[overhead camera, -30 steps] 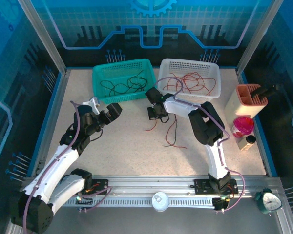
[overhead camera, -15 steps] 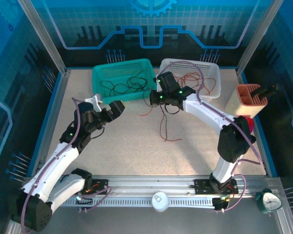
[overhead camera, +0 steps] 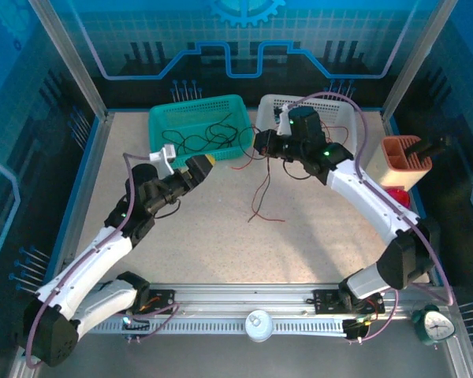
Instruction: Untangle the cables
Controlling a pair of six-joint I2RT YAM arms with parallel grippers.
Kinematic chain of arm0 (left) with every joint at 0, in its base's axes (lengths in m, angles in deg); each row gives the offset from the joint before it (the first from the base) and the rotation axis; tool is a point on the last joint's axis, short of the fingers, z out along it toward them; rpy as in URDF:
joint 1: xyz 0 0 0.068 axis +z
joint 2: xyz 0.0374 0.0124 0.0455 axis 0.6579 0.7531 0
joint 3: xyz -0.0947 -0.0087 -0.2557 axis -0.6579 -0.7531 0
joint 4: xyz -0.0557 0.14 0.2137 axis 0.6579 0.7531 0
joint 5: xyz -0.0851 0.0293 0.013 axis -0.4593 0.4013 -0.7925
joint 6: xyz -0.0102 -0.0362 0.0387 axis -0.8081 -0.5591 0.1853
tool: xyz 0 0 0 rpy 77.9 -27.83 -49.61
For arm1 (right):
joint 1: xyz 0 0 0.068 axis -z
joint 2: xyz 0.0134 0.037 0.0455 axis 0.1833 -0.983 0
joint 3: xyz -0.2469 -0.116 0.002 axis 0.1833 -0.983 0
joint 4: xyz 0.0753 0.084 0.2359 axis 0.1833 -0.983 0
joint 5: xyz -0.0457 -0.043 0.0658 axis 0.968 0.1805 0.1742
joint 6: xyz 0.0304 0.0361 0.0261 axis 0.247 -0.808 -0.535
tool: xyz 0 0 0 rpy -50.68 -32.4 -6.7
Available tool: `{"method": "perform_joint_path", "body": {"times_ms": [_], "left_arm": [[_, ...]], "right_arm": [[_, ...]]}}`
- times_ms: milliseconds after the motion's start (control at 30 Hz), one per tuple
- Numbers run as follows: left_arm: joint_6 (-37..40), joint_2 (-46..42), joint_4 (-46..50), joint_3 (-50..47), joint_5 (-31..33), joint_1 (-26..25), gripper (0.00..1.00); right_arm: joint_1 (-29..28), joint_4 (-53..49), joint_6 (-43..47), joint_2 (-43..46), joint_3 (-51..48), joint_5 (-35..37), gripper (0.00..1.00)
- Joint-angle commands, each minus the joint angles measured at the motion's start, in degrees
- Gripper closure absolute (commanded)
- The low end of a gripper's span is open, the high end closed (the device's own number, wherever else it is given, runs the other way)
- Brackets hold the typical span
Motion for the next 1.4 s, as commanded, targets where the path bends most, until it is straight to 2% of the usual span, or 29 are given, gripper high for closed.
{"method": "perform_joint_path", "body": {"times_ms": [0,200,400,567,1000,1100,1200,1367], "left_arm": [[-5.3,1.7,-8.9,1.8,-1.7,-1.6,0.01],[-8.9,5.8,-17.1,4.8,-2.4,-4.0,0.01],[-13.8,10.1,-25.3,7.1,-2.3,-5.9,0.11],[-17.3,13.0,-30.7,8.5,-2.1,-7.4,0.14],[-19.2,15.1,-34.8,10.0,-1.9,-9.6,0.26],[-19.0,15.1,-34.9,10.1,-1.8,-9.8,0.34],[-18.8,14.9,-34.6,10.1,-1.6,-10.0,0.47],[-16.5,13.8,-31.7,10.7,-1.3,-10.3,0.81]], "right_arm": [[1.4,6.0,-5.7,2.6,-1.7,-5.3,1.00],[2.2,11.2,-11.0,4.7,-2.4,-9.6,1.00],[2.2,14.9,-14.9,5.7,-2.1,-12.1,1.00],[2.2,17.3,-17.2,5.6,-2.1,-13.8,1.00],[2.1,20.1,-19.2,4.4,-3.0,-15.4,1.00],[1.8,19.9,-18.9,4.1,-3.0,-15.3,1.00],[1.8,19.6,-18.5,4.1,-2.9,-15.1,1.00],[1.6,19.4,-18.2,3.9,-2.5,-14.9,1.00]]}}
